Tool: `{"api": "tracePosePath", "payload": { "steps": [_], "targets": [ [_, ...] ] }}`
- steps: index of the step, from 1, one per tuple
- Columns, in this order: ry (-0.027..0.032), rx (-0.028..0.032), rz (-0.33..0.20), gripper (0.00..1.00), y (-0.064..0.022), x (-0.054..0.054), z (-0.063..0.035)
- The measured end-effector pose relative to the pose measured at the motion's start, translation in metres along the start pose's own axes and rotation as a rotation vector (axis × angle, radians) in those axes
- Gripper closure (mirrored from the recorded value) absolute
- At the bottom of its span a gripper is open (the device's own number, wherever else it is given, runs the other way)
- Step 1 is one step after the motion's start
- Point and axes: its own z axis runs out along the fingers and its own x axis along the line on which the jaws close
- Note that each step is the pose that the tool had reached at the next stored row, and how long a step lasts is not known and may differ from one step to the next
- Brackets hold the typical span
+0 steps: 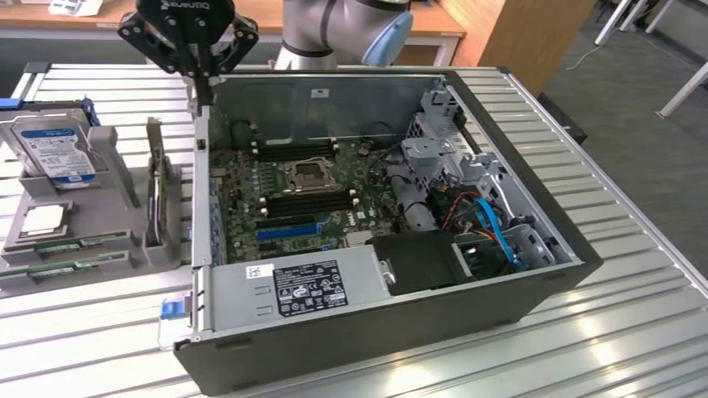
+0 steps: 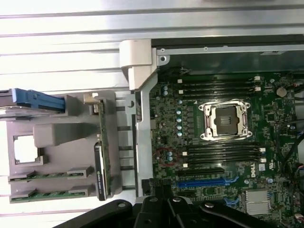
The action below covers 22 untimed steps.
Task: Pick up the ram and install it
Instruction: 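Reach for the ram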
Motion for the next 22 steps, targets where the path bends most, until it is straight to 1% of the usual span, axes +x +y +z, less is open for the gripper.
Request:
{"api": "tracePosePath", "payload": {
  "steps": [22],
  "targets": [
    [0.0153,0.0011,0.001,0.90,-0.0025,0.068,0.0008]
  ]
}}
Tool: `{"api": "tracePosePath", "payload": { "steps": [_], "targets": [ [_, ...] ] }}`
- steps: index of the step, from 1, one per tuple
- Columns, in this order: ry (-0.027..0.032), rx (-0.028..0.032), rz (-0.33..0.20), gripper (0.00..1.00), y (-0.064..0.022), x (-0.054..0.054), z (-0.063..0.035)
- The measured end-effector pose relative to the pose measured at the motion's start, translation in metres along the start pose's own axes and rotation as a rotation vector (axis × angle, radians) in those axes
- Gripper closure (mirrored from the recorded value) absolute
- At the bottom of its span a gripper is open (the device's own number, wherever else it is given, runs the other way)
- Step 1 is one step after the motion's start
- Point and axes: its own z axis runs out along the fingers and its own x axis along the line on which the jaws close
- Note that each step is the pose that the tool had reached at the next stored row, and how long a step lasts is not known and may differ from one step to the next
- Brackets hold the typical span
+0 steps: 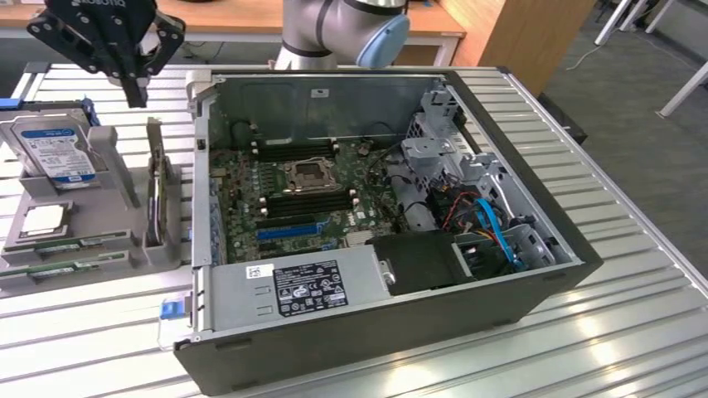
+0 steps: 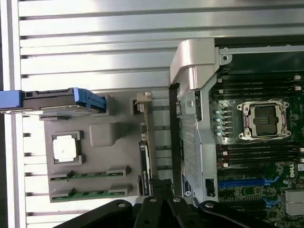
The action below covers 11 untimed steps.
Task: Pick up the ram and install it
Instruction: 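Reach for the ram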
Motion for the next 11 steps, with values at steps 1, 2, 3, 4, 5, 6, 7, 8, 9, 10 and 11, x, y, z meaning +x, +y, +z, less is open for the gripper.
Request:
{"api": "tracePosePath", "payload": {
  "steps": [1,2,3,4,5,6,7,8,9,10,11],
  "targets": [
    [0.0008,0.0001,0.000,0.90,-0.0001,0.003,0.0001],
    [0.0014,0.0000,0.000,0.90,-0.0002,0.006,0.0002],
    [0.0020,0.0002,0.000,0.90,-0.0004,0.009,0.0002],
    [0.0024,0.0002,0.000,0.90,-0.0005,0.012,0.0003],
    [0.0025,0.0001,0.000,0.90,-0.0006,0.015,0.0005],
    [0.0028,0.0002,0.000,0.90,-0.0008,0.019,0.0005],
    [0.0029,0.0001,0.000,0.90,-0.0009,0.022,0.0007],
    [0.0031,0.0002,0.000,0.90,-0.0011,0.025,0.0007],
    [0.0034,0.0002,0.000,0.90,-0.0013,0.029,0.0008],
    [0.0036,0.0003,0.000,0.90,-0.0014,0.032,0.0009],
    [0.0038,0.0003,0.000,0.90,-0.0017,0.035,0.0010]
  ]
}}
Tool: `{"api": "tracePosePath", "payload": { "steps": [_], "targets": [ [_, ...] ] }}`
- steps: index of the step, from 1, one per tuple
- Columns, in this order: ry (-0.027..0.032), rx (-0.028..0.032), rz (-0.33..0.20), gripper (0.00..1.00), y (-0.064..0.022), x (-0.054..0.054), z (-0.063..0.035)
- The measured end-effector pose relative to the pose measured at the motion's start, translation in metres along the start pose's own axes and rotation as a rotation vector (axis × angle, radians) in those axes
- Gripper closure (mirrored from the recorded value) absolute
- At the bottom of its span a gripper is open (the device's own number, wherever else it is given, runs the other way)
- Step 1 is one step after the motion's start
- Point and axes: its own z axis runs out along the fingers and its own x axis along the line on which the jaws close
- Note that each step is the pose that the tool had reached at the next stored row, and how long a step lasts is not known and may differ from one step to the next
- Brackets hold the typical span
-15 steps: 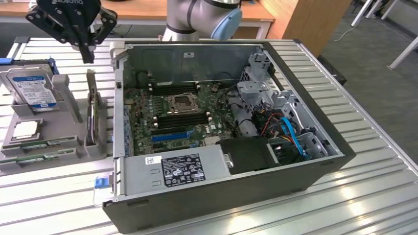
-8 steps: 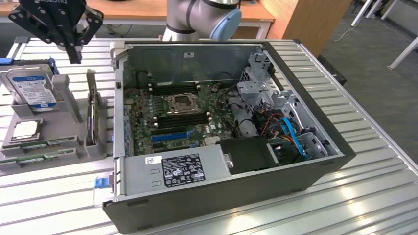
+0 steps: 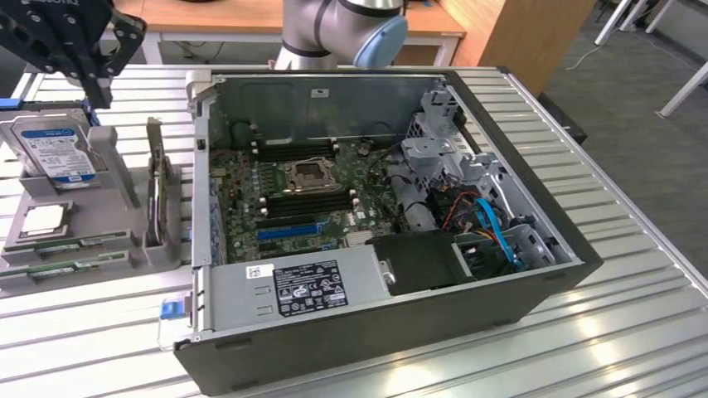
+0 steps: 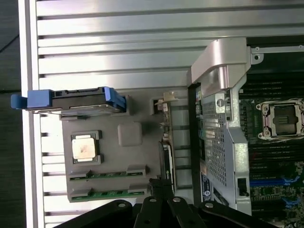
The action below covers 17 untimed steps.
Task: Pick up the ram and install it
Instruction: 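Reach for the ram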
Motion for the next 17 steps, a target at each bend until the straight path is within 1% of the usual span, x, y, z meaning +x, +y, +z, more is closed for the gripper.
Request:
{"api": "tracePosePath", "payload": {
  "steps": [8,17],
  "targets": [
    [0.0018,0.0001,0.000,0.90,-0.0011,0.024,0.0009],
    [0.0041,0.0003,0.000,0.90,-0.0025,0.046,0.0022]
  ]
}}
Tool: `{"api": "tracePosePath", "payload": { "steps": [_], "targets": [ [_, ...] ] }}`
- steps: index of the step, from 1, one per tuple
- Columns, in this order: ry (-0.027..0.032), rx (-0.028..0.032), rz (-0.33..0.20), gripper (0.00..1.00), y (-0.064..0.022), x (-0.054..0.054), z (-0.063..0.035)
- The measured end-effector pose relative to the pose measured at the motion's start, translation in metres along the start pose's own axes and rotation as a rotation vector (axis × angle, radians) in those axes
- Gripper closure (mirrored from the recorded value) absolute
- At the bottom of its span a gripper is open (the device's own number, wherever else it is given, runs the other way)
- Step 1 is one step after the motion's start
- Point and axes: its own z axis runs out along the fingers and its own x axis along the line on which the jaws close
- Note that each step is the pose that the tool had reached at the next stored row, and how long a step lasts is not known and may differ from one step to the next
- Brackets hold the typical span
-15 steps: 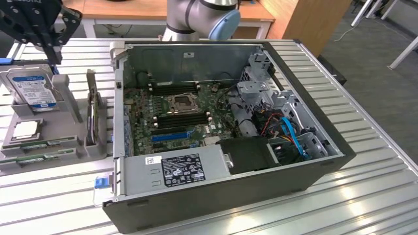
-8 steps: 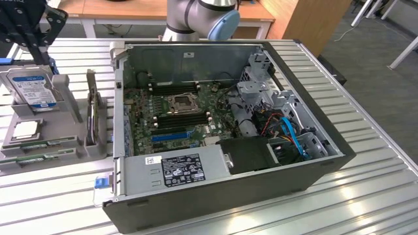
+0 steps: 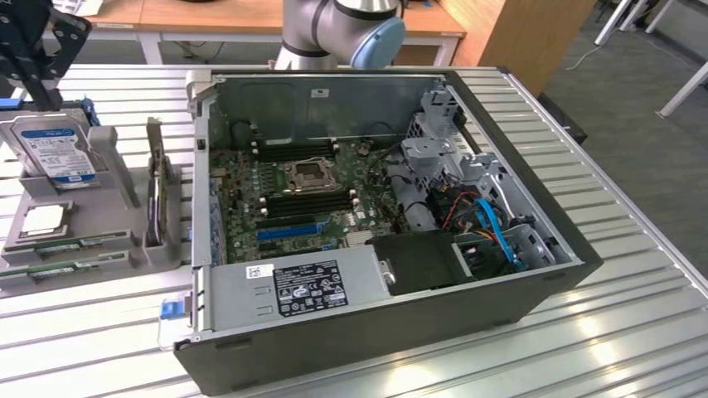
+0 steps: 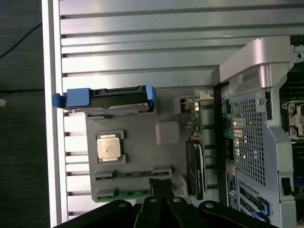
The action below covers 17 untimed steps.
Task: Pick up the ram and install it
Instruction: 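Reach for the ram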
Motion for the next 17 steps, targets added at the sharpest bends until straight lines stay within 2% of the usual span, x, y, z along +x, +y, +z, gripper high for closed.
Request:
{"api": "tracePosePath", "payload": {
  "steps": [13,17],
  "targets": [
    [0.0049,0.0004,0.000,0.90,-0.0025,0.032,0.0019],
    [0.0060,0.0004,0.000,0.90,-0.0027,0.035,0.0021]
  ]
}}
